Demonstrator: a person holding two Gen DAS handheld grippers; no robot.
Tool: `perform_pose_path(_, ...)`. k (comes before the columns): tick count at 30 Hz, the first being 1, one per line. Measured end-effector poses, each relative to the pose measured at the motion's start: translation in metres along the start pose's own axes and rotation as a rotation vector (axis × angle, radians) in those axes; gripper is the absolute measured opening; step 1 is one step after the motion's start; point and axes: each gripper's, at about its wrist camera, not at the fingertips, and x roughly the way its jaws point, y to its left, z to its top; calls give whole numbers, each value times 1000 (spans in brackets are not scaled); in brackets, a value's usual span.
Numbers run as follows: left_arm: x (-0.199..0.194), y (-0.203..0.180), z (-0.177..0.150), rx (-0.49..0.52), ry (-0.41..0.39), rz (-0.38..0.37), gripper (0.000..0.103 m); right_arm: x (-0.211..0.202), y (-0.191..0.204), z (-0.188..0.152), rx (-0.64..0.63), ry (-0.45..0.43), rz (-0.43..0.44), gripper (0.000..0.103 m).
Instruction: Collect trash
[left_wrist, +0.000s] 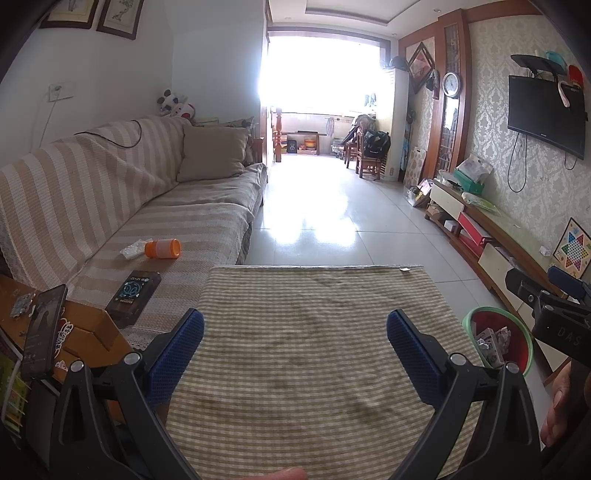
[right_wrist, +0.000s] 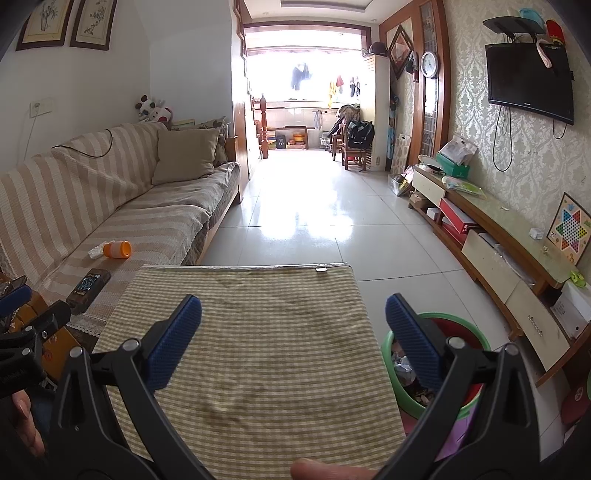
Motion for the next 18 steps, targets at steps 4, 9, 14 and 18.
perform_pose_path(4,0,0,0,2,0,-1,95,1,0,1,-1,2,0,98)
perform_pose_path(9,0,0,1,2,1,1,95,1,1,0,-1,1,-1,98)
perform_pose_path(14,-1,1,1,2,1,0,95,1,1,0,0,-1,-1,98)
perform_pose_path(18,-1,0,1,2,1,-1,95,1,1,0,-1,1,-2,98)
